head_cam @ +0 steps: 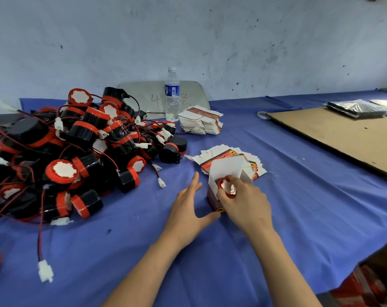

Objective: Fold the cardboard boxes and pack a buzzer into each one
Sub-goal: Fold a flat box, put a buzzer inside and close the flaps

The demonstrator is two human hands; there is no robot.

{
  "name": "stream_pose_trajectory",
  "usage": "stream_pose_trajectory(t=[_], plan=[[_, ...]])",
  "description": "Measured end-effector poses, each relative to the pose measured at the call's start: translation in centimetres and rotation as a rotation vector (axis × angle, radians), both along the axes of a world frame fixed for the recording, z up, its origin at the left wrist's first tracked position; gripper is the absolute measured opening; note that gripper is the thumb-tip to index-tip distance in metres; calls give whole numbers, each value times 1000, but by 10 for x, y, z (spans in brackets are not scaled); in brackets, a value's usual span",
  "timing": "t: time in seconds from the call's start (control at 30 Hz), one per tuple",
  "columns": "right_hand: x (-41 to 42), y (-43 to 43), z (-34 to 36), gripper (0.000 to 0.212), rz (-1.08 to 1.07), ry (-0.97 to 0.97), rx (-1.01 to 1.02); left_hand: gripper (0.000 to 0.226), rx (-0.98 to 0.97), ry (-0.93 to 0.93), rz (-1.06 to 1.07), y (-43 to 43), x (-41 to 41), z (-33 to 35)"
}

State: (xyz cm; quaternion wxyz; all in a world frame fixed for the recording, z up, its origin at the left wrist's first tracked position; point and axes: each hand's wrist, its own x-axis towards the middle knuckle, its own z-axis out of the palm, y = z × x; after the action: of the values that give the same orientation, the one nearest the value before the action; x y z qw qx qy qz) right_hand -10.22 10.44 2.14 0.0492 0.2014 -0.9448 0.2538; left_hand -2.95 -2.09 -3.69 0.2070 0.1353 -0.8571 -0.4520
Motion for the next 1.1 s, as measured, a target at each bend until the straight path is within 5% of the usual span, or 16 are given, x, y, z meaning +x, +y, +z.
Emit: stream_pose_trajectory(t=[0.23,0.33,0.47,0.67,0.8,1.1], plan=[[0,-3,16,21,295,-83,119,104,-17,132,-27,5,5,6],[4,-8,17,22,326,-63,191,97,-175,198,-50,10,9,11],[3,-10,18,19,399,-79,365,39,-272,177,39,19,15,16],[3,-12,13,41,431,-128,155,57,-417,-94,169,26,17,25],[3,-14,14,21,423,-54,189,28,-402,-161,181,31,17,25],[5,20,34,11,193,229,-159,30,-334,-71,216,27,9,15]])
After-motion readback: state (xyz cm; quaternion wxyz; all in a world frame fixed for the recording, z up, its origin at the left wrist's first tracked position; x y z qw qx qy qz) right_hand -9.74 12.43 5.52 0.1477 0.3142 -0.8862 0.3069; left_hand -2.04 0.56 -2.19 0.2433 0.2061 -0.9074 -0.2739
